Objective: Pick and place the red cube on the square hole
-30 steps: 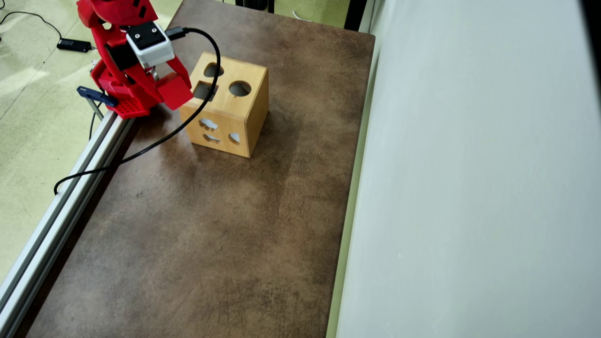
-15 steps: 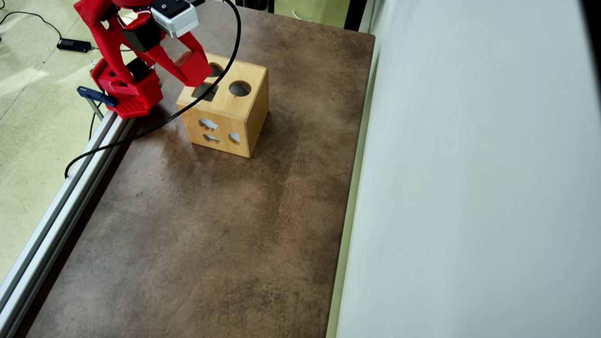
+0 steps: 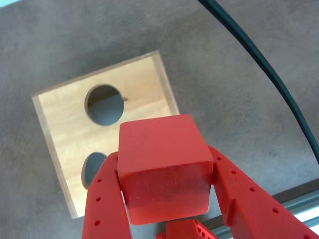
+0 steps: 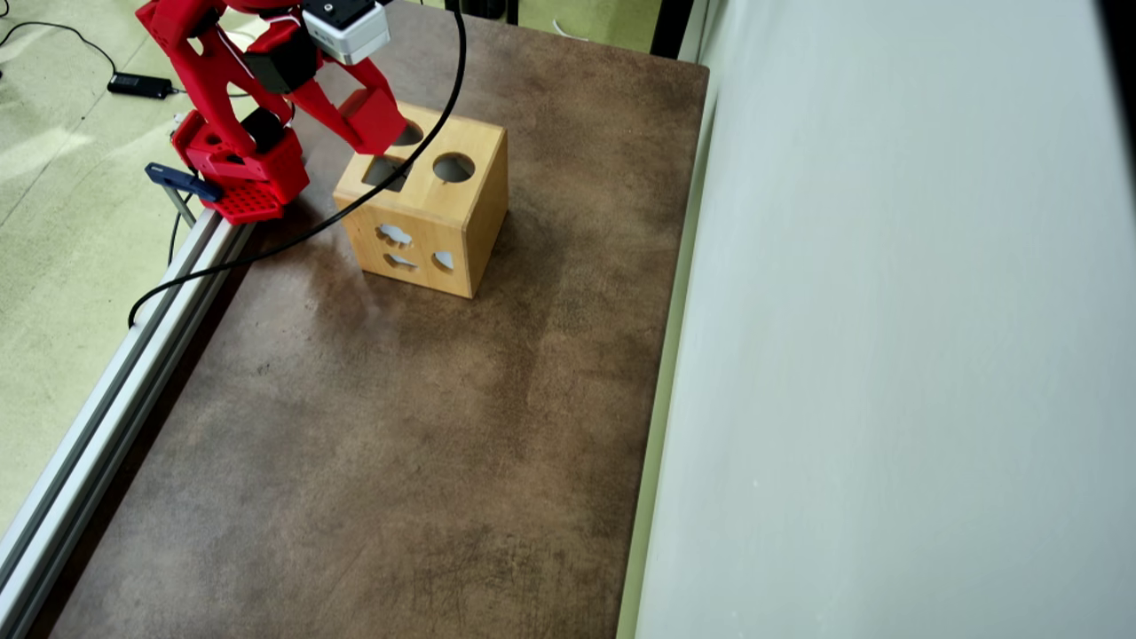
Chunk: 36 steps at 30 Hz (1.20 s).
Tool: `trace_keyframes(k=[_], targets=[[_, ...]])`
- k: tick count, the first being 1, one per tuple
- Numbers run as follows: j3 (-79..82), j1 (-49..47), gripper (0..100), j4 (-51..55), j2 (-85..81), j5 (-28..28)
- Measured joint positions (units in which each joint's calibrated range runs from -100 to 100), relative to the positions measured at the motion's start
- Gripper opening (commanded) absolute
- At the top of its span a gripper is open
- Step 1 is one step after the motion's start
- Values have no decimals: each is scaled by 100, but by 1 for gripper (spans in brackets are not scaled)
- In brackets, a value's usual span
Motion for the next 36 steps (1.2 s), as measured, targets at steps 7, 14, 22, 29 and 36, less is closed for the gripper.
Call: trace_keyframes(k=[7, 14, 22, 29, 36], targets=[[470, -295, 12, 0, -195, 15], [470, -654, 12, 0, -136, 15], [506, -690, 12, 0, 93, 186], [506, -683, 12, 0, 119, 288], [506, -683, 12, 0, 119, 288]])
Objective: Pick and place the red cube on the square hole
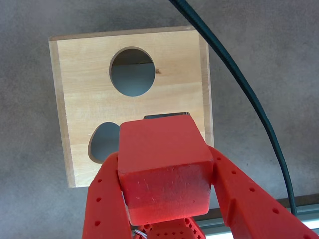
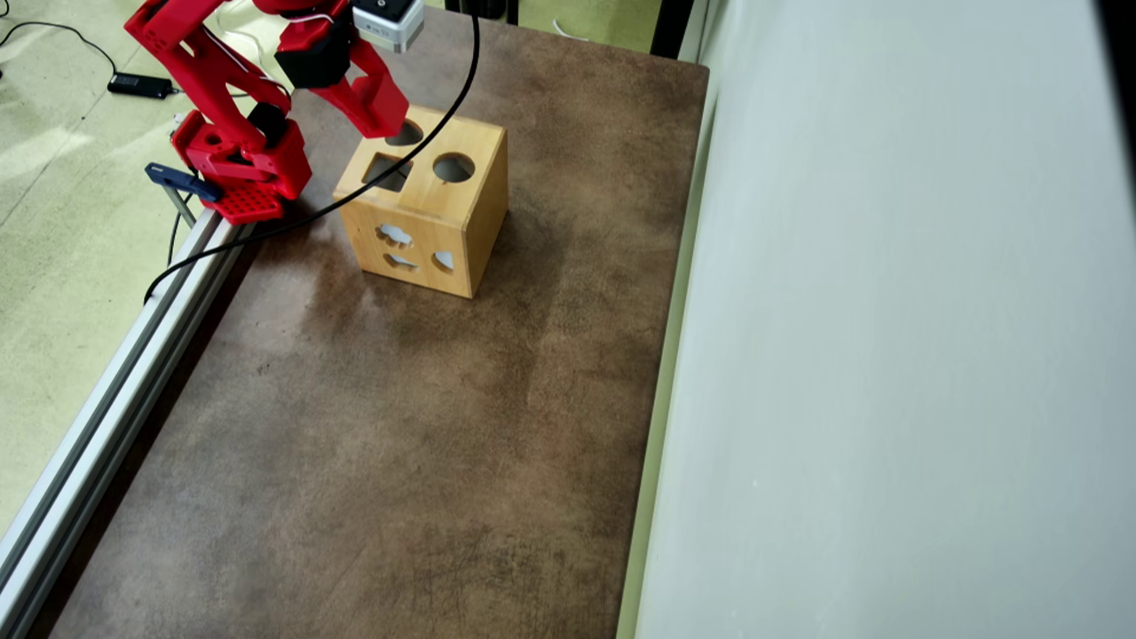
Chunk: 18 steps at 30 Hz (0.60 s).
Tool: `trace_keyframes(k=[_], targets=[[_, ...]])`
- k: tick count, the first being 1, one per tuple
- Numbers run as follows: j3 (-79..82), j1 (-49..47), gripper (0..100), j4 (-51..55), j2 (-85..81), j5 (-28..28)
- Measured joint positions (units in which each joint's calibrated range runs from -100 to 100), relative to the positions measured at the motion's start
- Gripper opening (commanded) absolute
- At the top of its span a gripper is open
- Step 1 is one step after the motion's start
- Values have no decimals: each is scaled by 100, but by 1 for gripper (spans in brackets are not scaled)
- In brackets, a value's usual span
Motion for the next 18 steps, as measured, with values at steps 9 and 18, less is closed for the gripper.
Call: trace_keyframes(k=[9, 18], targets=[[524, 14, 12, 0, 0, 259], [614, 36, 12, 0, 0, 298]])
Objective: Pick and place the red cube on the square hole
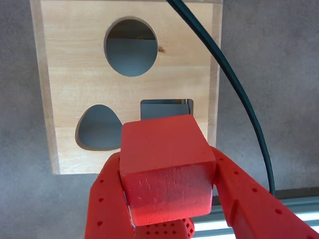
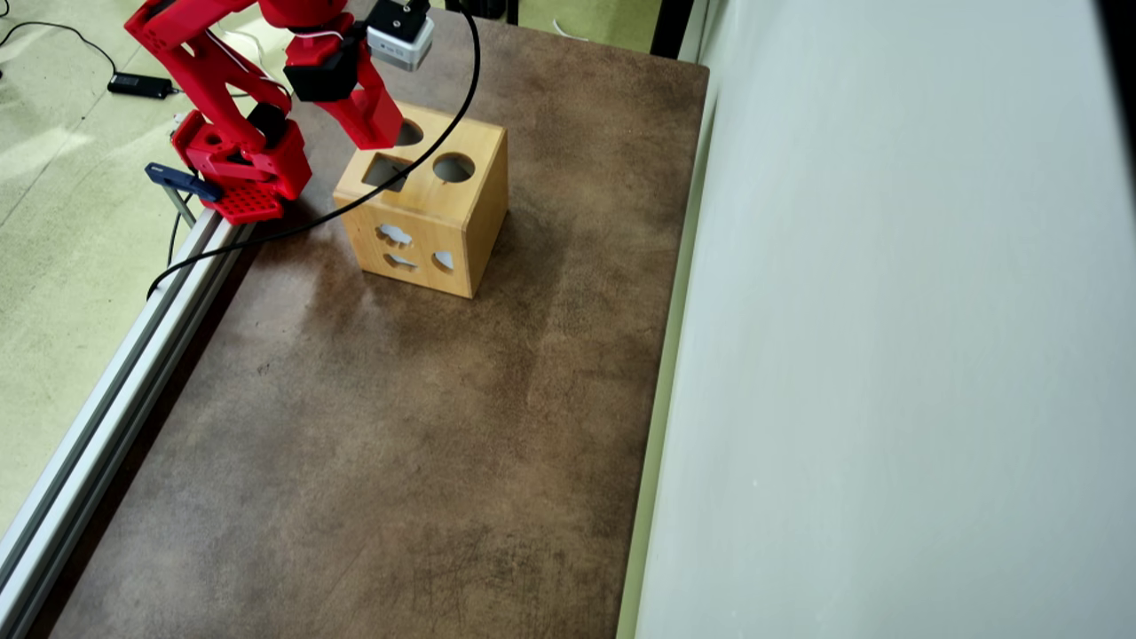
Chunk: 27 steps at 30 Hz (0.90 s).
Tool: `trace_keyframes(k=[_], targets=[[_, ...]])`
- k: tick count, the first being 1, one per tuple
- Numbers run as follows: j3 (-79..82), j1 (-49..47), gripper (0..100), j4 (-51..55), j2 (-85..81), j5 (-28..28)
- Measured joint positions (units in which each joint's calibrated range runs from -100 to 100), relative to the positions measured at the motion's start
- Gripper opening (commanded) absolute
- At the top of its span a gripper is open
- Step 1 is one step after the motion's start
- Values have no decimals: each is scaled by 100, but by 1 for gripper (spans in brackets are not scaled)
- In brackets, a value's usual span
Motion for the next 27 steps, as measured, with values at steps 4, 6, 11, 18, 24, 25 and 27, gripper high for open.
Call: trace_keyframes(k=[4, 6, 11, 18, 24, 25, 27], targets=[[163, 14, 12, -8, 17, -5], [235, 137, 12, -16, 17, -5], [415, 388, 12, -339, 17, -5], [731, 481, 12, -500, 17, -5], [966, 431, 12, -500, 17, -5], [993, 438, 12, -500, 17, -5], [1029, 431, 12, -508, 17, -5]])
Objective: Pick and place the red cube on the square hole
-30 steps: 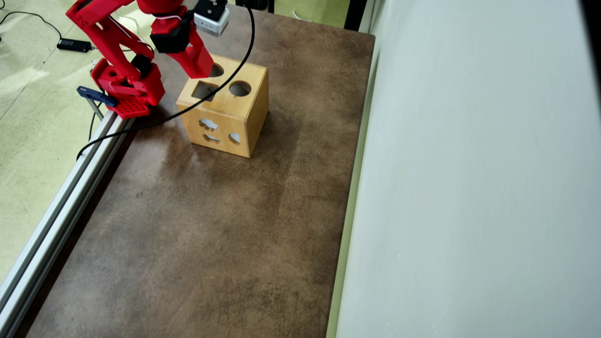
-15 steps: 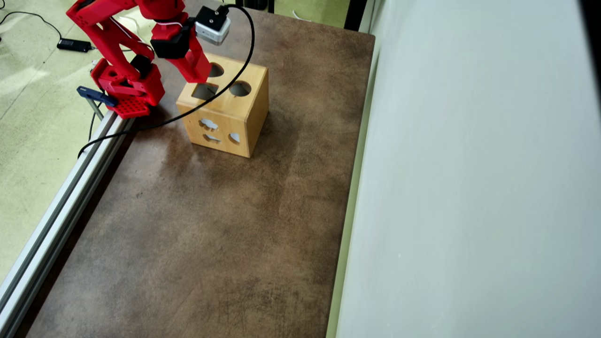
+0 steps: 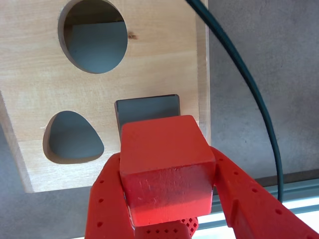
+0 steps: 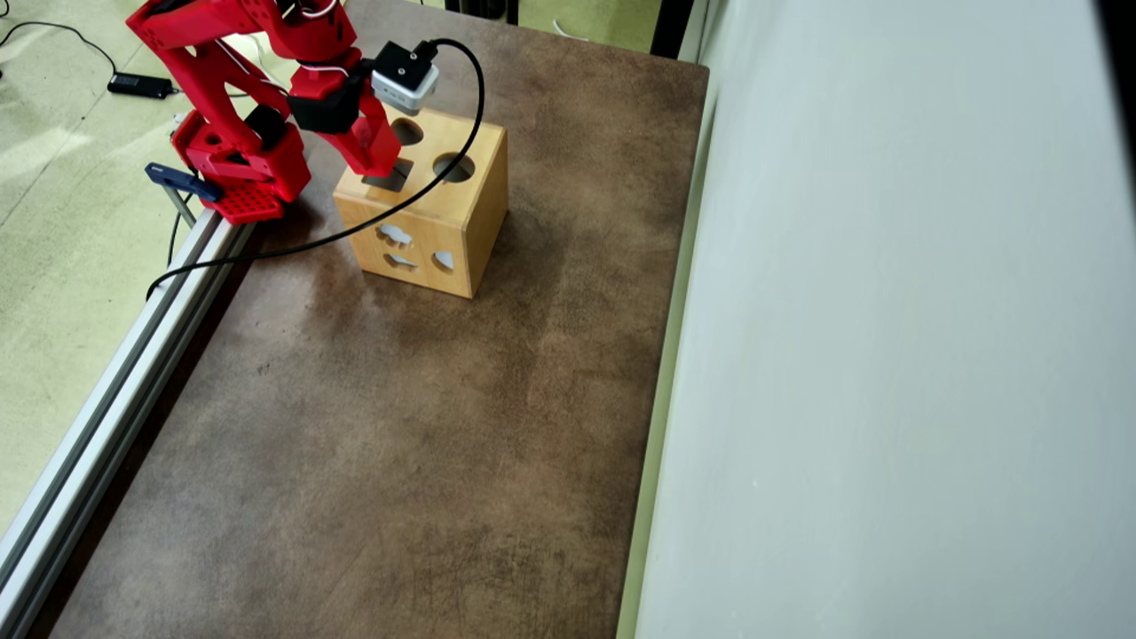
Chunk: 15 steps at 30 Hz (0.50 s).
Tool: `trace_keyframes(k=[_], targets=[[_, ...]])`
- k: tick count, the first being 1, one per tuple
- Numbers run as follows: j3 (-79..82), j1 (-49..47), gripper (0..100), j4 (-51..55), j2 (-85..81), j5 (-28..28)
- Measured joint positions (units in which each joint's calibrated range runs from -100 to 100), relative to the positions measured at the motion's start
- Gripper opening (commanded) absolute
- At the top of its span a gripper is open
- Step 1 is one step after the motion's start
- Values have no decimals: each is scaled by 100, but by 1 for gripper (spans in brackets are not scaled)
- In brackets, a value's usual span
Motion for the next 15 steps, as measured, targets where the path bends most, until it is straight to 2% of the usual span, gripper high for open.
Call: trace_keyframes(k=[7, 15], targets=[[298, 7, 12, -484, 0, 0], [596, 7, 12, -517, 0, 0]])
